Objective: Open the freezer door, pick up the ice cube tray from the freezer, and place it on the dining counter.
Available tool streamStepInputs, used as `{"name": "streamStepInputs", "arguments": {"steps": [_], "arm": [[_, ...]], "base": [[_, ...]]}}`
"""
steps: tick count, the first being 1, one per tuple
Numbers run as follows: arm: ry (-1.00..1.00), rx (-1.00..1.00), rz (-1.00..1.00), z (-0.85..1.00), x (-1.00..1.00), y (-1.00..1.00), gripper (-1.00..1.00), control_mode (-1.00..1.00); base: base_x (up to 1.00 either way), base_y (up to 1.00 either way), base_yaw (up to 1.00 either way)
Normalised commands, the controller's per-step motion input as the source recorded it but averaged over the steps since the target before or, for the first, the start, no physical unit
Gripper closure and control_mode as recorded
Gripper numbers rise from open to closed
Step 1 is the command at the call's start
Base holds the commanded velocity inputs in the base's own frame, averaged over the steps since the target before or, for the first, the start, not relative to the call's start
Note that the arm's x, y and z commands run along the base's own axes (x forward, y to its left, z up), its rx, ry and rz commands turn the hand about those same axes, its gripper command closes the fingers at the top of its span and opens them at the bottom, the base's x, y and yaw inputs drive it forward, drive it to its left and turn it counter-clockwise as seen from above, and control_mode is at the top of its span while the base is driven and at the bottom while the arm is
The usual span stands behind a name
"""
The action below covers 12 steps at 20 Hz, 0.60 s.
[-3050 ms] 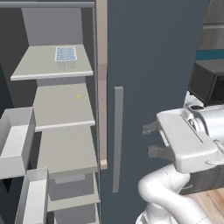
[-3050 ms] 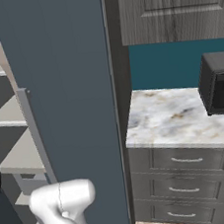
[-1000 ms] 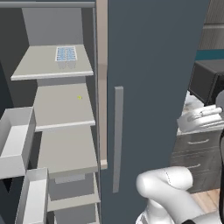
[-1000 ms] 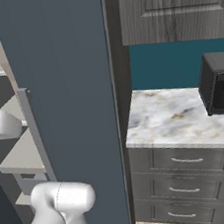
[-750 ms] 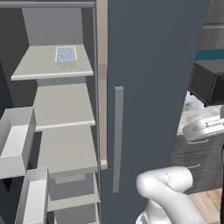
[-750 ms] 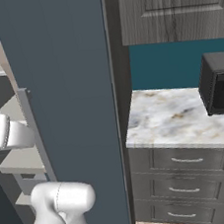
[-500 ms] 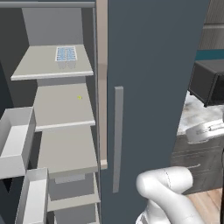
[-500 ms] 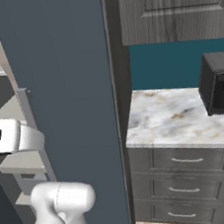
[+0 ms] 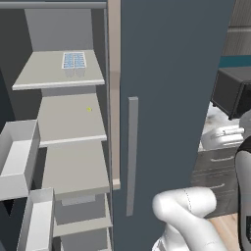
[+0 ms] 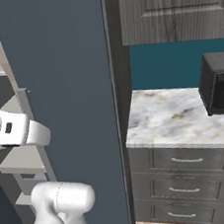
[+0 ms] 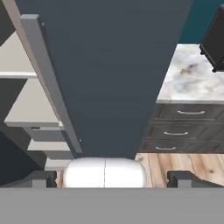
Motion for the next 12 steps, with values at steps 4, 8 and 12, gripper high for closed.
{"name": "streamStepInputs", "arguments": {"steps": [4,8,12], "arm": [[0.03,0.04,-0.01,0.0,0.01,0.0,-1.0,-1.0],[0.0,0.0,-0.01,0.0,-0.09,0.0,-1.0,-1.0],[0.0,0.0,-0.03,0.0,-0.21,0.0,-1.0,-1.0]], "base": [[0.0,0.0,0.0],[0.0,0.0,0.0],[0.0,0.0,0.0]]}}
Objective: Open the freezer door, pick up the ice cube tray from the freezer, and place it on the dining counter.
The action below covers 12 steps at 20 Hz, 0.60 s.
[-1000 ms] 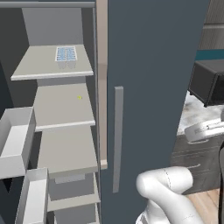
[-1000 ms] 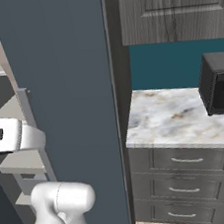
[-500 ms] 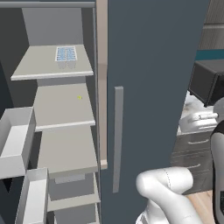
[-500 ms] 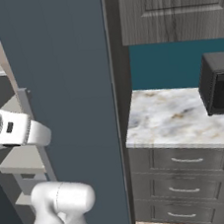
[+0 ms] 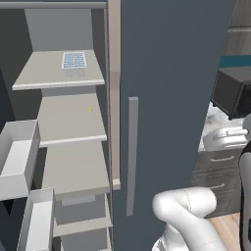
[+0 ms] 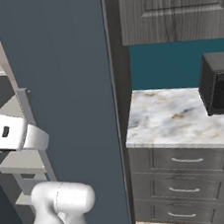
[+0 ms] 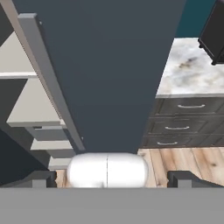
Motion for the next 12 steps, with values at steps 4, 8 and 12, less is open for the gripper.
{"name": "streamStepInputs", "arguments": {"steps": [4,8,12], "arm": [[0.0,0.0,0.0,0.0,-0.26,0.0,-1.0,-1.0],[0.0,0.01,0.0,0.0,-0.1,0.0,-1.0,1.0],[0.0,0.0,0.0,0.0,0.0,0.0,-1.0,1.0]], "base": [[0.0,0.0,0.0],[-0.04,0.0,0.0],[-0.24,0.24,0.0]]}}
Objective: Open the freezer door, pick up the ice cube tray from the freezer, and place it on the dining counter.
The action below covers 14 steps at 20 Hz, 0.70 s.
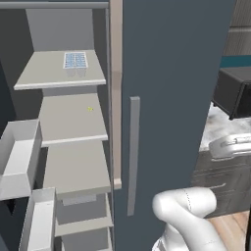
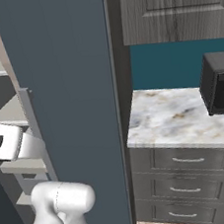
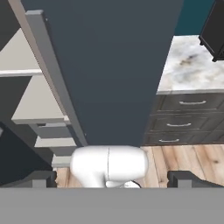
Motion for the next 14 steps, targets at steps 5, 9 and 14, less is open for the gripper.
{"name": "streamStepInputs", "arguments": {"steps": [5,9,14], "arm": [[0.0,0.0,0.0,0.0,0.0,0.0,-1.0,1.0],[0.0,0.0,0.0,0.0,0.0,0.0,-1.0,1.0],[0.0,0.0,0.0,0.0,0.0,0.0,-1.0,1.0]], "base": [[-0.25,0.6,0.04],[-0.27,0.44,0.18],[-0.17,0.3,0.35]]}}
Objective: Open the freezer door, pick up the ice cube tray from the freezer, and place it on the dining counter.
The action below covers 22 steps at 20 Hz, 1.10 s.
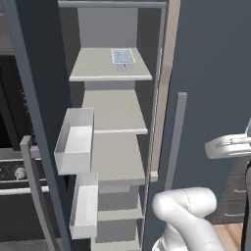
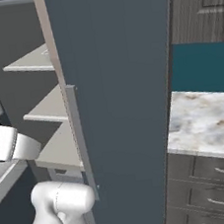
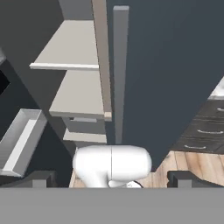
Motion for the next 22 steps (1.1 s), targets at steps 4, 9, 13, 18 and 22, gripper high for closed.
{"name": "streamStepInputs", "arguments": {"steps": [4,9,13,18,22], "arm": [[0.0,0.0,0.0,0.0,0.0,0.0,-1.0,1.0],[0.0,0.0,0.0,0.0,0.0,0.0,-1.0,1.0],[0.0,0.0,0.0,0.0,0.0,0.0,-1.0,1.0],[0.0,0.0,0.0,0.0,0.0,0.0,-1.0,1.0],[0.0,0.0,0.0,0.0,0.0,0.0,-1.0,1.0]], "base": [[0.0,0.19,0.3],[0.0,0.41,0.22],[0.0,0.56,0.18],[0.08,0.31,0.13],[0.38,-0.12,0.0]]}}
